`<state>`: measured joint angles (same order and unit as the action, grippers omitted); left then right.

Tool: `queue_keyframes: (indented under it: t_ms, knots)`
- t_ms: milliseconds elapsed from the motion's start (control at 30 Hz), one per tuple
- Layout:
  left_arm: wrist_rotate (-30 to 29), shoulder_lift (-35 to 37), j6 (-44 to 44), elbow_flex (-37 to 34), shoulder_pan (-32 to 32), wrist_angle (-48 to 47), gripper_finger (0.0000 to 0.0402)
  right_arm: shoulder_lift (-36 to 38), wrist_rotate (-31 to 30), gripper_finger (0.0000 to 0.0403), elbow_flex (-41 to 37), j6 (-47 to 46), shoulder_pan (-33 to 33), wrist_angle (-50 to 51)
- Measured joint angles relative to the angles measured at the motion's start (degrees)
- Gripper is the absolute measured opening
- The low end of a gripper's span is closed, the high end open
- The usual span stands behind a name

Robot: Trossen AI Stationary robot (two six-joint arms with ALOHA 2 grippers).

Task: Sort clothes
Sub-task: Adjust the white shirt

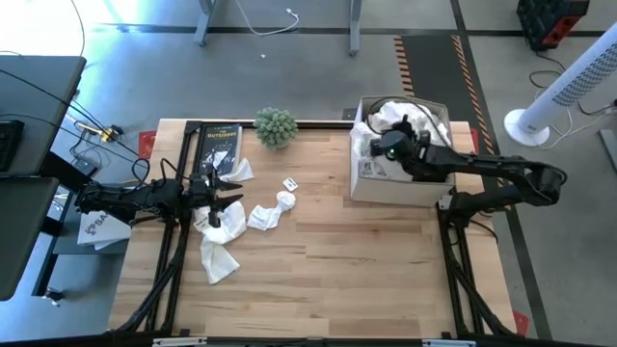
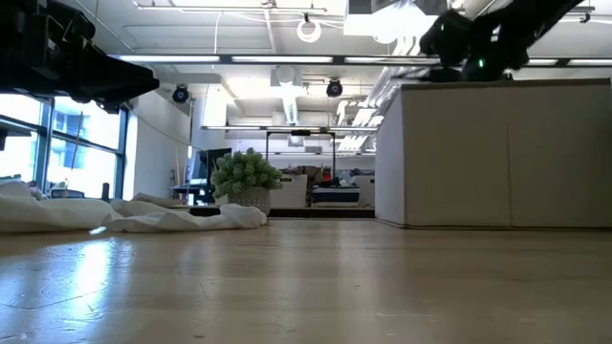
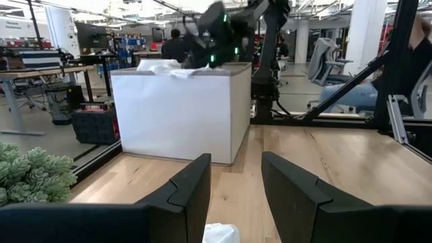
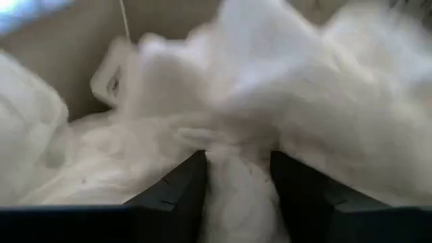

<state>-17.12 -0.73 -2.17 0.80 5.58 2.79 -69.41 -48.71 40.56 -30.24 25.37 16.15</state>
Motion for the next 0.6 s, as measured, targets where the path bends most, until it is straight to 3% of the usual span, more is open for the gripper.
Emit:
queue_keyframes:
  t_ms: [167,300,433,600]
  knots:
    - [0.0,-0.02,0.0,0.0,0.0,0.02,0.0131,3.62,-1.82,0.0142,11.47,3.4,-2.97,7.47]
    - [0.02,-0.02,0.0,0.0,0.02,0.01,0.0131,3.31,7.43,0.014,16.34,7.21,-4.96,5.34]
    - [0.02,-0.01,0.0,0.0,0.01,0.02,0.0131,1.88,19.94,0.014,14.67,8.18,-4.88,-0.8]
    - [0.02,-0.01,0.0,0.0,0.01,0.02,0.0131,-1.3,19.36,0.014,10.18,2.61,-2.65,0.88]
